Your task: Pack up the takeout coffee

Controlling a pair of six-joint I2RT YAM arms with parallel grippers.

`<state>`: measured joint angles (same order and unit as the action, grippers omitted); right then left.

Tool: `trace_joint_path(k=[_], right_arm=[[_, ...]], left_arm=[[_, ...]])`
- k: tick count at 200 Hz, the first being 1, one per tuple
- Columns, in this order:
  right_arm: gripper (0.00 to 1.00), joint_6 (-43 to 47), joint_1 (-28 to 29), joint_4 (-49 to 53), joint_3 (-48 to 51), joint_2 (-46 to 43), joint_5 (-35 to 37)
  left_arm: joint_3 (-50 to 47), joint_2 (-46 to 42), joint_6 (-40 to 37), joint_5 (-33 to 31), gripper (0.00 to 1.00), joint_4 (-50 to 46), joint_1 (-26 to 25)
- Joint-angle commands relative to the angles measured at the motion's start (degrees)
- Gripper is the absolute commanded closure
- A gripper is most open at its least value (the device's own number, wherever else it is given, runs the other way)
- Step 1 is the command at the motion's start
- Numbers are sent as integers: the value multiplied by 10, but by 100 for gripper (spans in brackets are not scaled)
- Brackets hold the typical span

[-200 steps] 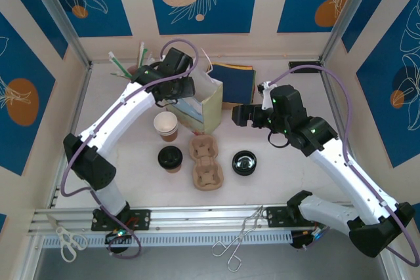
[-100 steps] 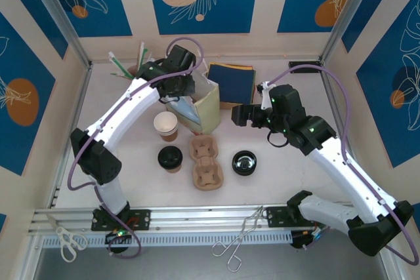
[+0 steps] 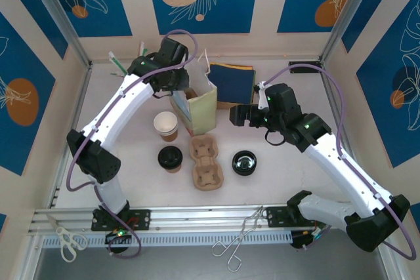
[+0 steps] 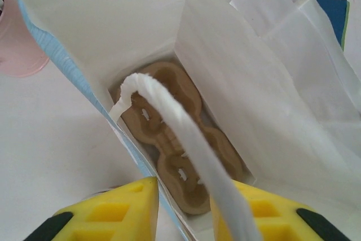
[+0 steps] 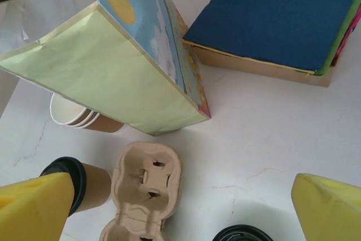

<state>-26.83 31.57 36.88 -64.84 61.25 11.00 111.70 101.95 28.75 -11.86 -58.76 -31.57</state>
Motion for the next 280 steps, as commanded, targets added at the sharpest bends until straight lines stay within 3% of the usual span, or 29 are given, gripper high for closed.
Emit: trace_joint_path(k=[1,32,113,139,173,225,280], right_arm=[[1,8,-3,5,-15,4,-13],[1,9,-1,7,-18,7,-19],[1,20,38,20,-52,27,-8],[1,33,73,33,-89,43,16],[1,49,109,62,-170,86,33],[1,65,142,98,-315,203,67],[0,69,132,173,-493,345,69]], left_arm=[[11,12,-16,13,69,-19,7],[-5,0,-7,25,62,-12,7],[-22,-76,16,45,28,-9,0],[-29,-105,20,47,25,-6,-2],[-49,-149,25,49,0,0,-2],[-107,-227,20,17,0,4,0],[-144,-278,3,-3,0,-8,21]])
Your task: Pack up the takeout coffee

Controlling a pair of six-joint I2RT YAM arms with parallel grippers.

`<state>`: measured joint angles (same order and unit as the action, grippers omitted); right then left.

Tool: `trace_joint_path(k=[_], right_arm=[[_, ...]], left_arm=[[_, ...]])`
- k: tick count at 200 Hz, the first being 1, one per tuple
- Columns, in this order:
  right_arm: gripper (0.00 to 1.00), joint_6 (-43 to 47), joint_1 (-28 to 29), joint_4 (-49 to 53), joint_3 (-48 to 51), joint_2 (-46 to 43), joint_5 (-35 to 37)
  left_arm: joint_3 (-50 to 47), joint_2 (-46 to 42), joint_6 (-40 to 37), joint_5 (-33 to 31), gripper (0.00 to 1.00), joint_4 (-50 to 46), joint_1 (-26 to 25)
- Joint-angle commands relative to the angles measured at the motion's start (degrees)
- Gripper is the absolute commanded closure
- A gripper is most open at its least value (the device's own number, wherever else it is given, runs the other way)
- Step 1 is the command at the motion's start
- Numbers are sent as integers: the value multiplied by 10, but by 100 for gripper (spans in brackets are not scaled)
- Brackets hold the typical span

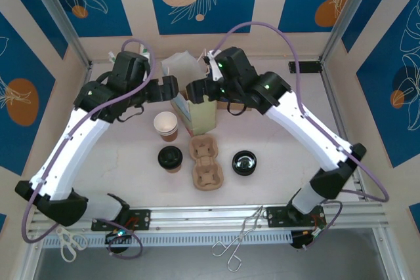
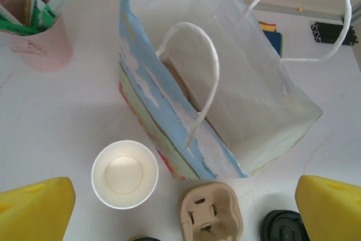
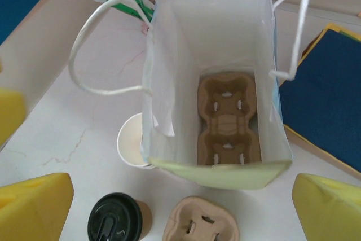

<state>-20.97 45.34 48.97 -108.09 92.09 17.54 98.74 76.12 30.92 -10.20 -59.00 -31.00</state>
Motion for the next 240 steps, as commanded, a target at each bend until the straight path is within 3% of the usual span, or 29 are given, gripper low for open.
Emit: trace_joint_path(k=[1,64,186,240], right_arm=[[0,10,-6,53,-64,39,4],[1,11,-23,149,-221,151,-10],[1,7,-31,144,-220,158,-19],[1,1,-24,136,-171,124,-13]], left_arm=[[-15,-21,-19,-20,0,-5,16],[-35,-25,-21,9,0,7,41],[-37,-17,-27,22,0,13,47],[-60,-27,-29,22,0,11,50]])
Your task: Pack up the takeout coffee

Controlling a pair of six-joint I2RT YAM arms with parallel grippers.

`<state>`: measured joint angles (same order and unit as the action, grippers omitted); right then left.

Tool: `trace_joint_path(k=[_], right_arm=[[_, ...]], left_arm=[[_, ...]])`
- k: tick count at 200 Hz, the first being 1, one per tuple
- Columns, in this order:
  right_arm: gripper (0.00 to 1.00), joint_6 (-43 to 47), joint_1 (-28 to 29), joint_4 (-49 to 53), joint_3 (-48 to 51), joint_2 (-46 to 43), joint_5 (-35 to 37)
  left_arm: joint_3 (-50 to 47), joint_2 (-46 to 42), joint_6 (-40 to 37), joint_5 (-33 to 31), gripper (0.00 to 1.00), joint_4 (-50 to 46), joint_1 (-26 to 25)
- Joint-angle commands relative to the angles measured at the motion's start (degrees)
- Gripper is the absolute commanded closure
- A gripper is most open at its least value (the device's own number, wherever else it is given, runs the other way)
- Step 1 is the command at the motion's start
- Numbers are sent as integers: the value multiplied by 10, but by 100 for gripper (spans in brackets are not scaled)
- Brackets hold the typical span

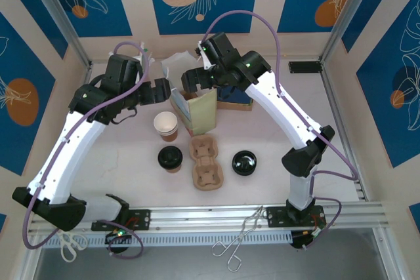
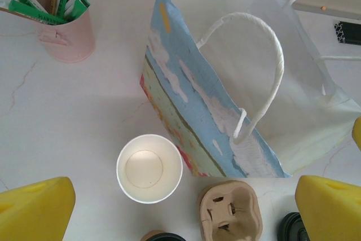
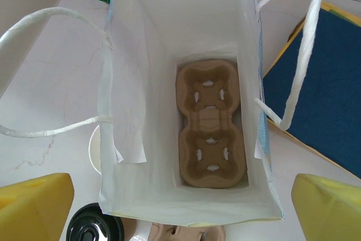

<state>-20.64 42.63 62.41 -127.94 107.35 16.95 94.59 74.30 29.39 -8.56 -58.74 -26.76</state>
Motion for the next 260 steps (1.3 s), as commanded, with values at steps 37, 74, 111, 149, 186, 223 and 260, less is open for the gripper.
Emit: trace_joint_path(k=[37,74,111,149,186,223,260], right_arm=[[1,-14,3,-17,102,-75,1],[1,-29,3,-32,208,-140,-2],[15,-71,5,-67,374,-229,-38],[31,-121,16,-131,532,-289,-91],[44,-168,55,-166,603,-268,-96],[47,-197,86,-197,648,-224,-101],[49,-210,113,-215,667,-190,-104]], left_arm=[[-65,-33,-6,6,0,20,12],[-76,-45,-6,16,0,24,12],[-92,-51,1,31,0,37,12],[-125,-66,11,48,0,52,12],[-167,-94,20,55,0,62,11],[-193,-114,21,57,0,61,11],[-201,-126,23,57,0,61,12]])
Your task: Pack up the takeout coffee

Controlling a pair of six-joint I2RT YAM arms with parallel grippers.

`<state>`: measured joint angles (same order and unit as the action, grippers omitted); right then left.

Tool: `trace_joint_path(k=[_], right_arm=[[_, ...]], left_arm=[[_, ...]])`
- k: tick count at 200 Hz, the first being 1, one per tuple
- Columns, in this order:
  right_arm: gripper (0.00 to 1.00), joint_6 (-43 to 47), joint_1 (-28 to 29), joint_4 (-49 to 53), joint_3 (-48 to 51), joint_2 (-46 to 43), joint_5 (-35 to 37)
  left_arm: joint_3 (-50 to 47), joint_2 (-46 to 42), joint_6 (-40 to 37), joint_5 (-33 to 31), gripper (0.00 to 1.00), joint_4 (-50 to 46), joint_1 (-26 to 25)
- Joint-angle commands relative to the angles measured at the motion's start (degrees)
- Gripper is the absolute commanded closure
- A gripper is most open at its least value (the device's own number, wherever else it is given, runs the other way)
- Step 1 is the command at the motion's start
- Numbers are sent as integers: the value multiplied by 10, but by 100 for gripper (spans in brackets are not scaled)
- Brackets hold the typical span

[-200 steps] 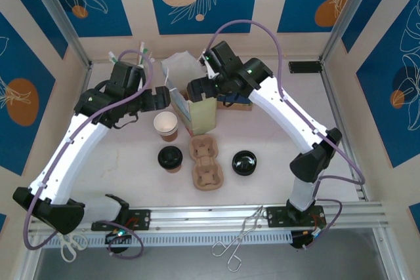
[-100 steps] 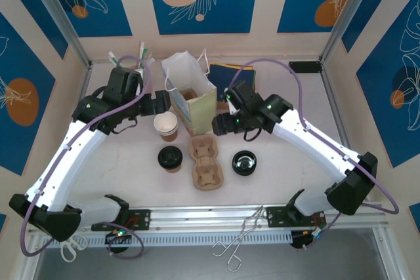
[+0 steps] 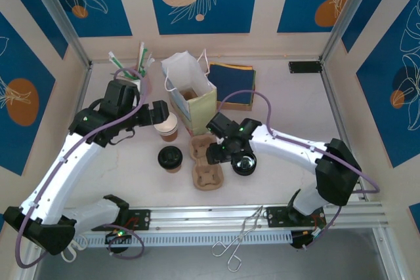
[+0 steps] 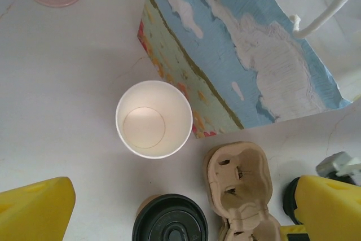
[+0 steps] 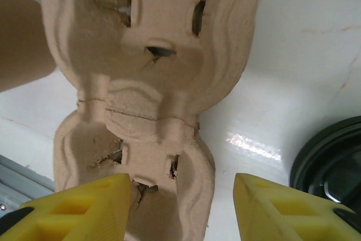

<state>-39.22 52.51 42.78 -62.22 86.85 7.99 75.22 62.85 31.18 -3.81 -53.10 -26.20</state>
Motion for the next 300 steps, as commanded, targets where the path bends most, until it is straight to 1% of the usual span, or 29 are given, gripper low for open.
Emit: trace_joint_path(k=[1,80,96,109,122,131,151,192,234,283,300], right_arm=[[49,-24,14,-19,10,16,-14],[50,-33,16,-40,47,48,-23],[54,-31,17,-41,48,54,-21],[55,-28,16,-34,47,56,-9],[57,-26,8,-32,52,51,-4],[60,-24,1,-29,56,46,-1],[60,-19,-16,-19,69,24,10],[60,-3,-76,-2,117,-38,19],[61,29,-170,14,154,-93,24],[61,47,-251,17,166,-111,30],[61,41,-275,29,161,-108,60]], left_arm=[[-8,-11,5,10,0,4,6],[-4,-11,7,12,0,5,6],[-6,-11,9,13,0,5,6],[-5,-11,9,14,0,4,6],[-4,-11,8,14,0,3,5],[-3,-11,7,13,0,2,5],[-1,-11,7,10,0,0,6],[-3,-6,5,13,0,6,5],[-7,4,5,21,0,15,5],[-12,10,0,22,0,20,6],[-11,12,-4,22,0,19,5]])
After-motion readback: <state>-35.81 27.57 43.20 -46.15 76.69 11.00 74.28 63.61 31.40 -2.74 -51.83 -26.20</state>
